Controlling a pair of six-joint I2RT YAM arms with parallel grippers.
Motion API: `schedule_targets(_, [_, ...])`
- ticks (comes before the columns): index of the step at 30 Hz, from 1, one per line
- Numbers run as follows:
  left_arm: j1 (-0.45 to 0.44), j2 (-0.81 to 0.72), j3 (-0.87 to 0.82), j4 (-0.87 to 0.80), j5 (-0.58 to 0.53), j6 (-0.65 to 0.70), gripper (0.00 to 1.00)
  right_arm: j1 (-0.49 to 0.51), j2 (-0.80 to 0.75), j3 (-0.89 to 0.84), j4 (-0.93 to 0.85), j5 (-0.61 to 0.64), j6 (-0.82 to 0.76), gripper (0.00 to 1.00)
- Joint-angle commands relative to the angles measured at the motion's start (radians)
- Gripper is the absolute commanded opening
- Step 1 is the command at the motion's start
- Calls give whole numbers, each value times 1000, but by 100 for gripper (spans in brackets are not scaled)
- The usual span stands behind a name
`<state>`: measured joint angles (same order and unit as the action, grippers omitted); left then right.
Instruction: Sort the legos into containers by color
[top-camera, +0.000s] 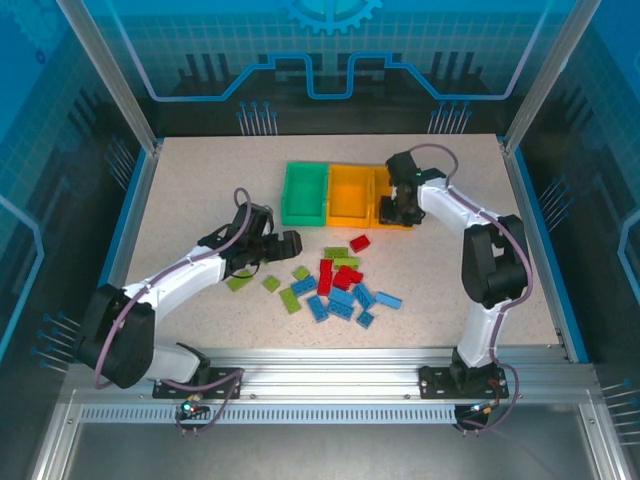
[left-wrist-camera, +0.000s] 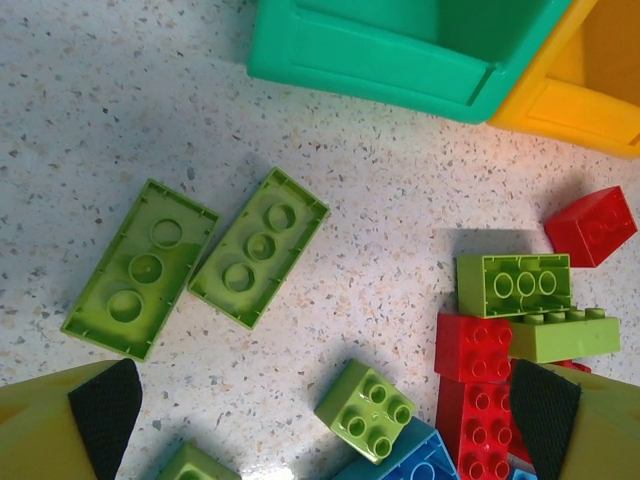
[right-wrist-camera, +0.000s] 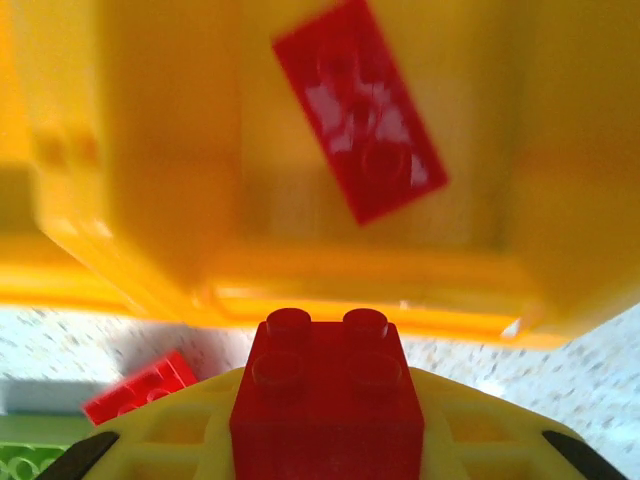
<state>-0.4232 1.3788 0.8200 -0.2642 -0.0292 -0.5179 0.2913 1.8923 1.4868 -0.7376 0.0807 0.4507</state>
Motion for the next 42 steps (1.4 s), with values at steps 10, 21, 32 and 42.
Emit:
schedule_targets(10, [-55,61,64,-35,21,6,99,-61,216,308,-144,-81,-15,37])
schedule_targets(21, [-58,89,103,-48,26,0,99,-60,161,297,-146,-123,-54,71])
schedule_targets(32, [-63,100,114,-42,22,13,99,115,0,109,-131,-72,106,78])
schedule_targets(42, [-64,69,85,-48,9,29,99,204,69,29,-35,-117,324,74])
